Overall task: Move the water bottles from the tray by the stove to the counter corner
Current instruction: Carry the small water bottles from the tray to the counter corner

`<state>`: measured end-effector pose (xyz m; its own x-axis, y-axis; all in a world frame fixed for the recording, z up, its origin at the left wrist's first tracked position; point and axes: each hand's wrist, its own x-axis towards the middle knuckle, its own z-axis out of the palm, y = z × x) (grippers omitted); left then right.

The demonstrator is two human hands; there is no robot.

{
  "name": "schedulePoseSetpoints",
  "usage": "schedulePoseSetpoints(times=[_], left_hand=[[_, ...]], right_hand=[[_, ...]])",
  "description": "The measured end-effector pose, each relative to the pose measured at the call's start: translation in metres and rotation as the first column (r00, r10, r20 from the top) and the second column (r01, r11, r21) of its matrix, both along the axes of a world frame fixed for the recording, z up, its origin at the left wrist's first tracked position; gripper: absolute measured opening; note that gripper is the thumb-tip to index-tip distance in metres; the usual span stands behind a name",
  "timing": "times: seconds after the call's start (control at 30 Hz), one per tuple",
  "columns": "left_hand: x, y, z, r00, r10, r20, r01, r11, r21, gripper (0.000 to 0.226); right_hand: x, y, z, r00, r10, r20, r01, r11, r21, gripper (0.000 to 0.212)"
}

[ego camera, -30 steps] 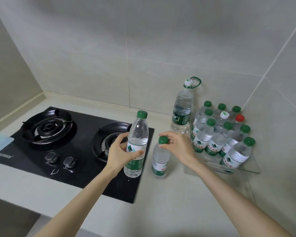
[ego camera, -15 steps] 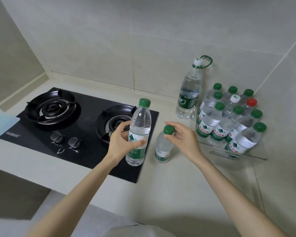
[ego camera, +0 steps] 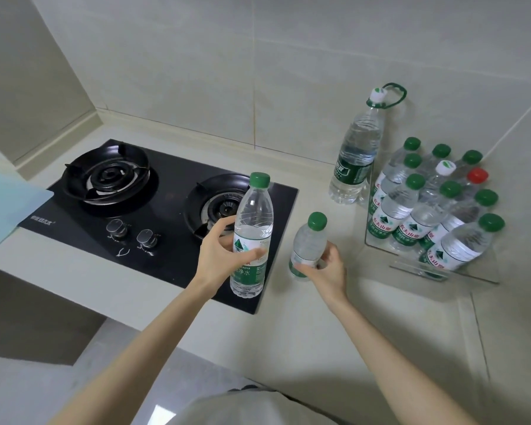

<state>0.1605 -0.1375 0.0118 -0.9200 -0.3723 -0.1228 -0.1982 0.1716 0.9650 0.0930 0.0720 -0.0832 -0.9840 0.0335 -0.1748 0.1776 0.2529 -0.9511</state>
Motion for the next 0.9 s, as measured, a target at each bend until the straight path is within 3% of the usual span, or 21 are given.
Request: schedulePoseSetpoints(times=[0.17, 0.4, 0.73, 0.9], left_hand=[[0.007, -0.005, -0.002, 1.0, -0.011, 0.023, 0.01, 1.0, 0.01, 0.067], [0.019, -0.009, 0.007, 1.0, 0.015, 0.019, -0.015, 1.0, 0.007, 0.059], [0.046, -0.015, 0.035, 0.99, 0.132, -0.041, -0.129, 0.989, 0.076, 0.061], [0.072, -0.024, 0.058, 0.973, 0.214, -0.082, -0.209, 0.976, 0.066, 0.062]], right_hand=[[-0.006, -0.005, -0.002, 0.999, -0.038, -0.006, 0.038, 0.999, 0.023, 0.071], [-0.006, -0.012, 0.017, 0.999, -0.053, 0.006, 0.053, 0.998, -0.018, 0.054], [0.011, -0.024, 0.114, 0.937, 0.3, -0.18, -0.302, 0.953, 0.02, 0.059], [0.031, -0.046, 0.137, 0.894, 0.385, -0.228, -0.396, 0.918, -0.002, 0.064]])
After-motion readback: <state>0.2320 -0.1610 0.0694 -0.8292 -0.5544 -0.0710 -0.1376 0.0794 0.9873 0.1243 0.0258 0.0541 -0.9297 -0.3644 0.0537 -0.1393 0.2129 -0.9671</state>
